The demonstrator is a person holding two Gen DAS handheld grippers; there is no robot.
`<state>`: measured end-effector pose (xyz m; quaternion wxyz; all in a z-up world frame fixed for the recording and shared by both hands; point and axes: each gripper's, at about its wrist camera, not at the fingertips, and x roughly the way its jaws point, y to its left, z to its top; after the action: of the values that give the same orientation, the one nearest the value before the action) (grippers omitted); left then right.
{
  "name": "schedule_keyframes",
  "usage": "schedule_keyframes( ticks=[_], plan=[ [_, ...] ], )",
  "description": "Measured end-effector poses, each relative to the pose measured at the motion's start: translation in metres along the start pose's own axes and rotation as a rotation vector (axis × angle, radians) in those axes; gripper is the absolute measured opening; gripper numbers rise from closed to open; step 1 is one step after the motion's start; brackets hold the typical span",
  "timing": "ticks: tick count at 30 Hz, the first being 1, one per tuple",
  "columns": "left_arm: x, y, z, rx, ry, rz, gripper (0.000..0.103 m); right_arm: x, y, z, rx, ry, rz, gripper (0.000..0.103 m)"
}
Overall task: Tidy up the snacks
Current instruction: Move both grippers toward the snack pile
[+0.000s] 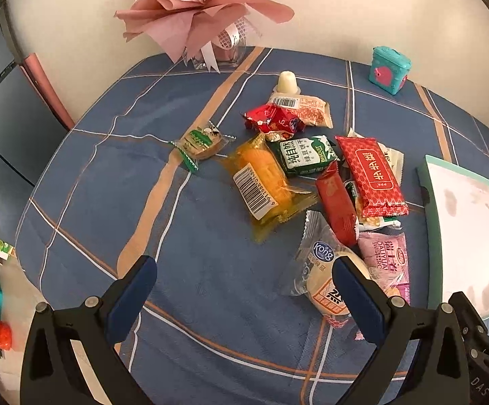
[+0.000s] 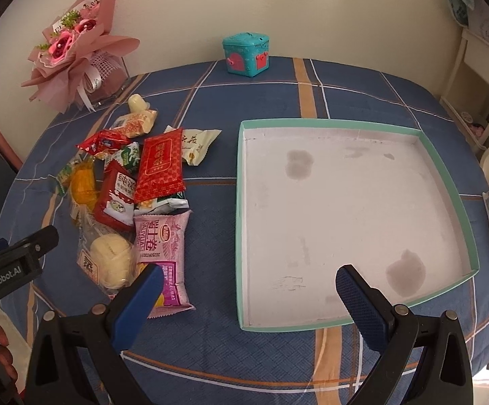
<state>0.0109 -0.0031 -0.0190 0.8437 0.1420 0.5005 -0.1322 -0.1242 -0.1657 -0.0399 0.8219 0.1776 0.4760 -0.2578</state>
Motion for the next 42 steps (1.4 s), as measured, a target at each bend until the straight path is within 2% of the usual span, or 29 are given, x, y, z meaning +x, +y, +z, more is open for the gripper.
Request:
schedule_keyframes(
  ticks=[12,22,26,42],
  plan=[
    [0.009,-0.001,0.0,-0.013,0.043,-0.028,0.103,0.0,-0.001,0.001,0.006,0.001,0.003,0.103],
    [0.012,-0.002,-0.002,-0.022,0.058,-0.072,0.102,0.003,0.0,-0.001,0.021,0.021,0.014,0.103],
    [0.012,-0.002,-0.003,-0.028,0.061,-0.083,0.098,0.003,0.002,-0.001,0.016,0.023,0.004,0.103],
    [0.017,0.001,-0.003,-0.053,0.077,-0.109,0.098,0.004,0.004,0.0,0.01,0.029,0.013,0.103]
  ],
)
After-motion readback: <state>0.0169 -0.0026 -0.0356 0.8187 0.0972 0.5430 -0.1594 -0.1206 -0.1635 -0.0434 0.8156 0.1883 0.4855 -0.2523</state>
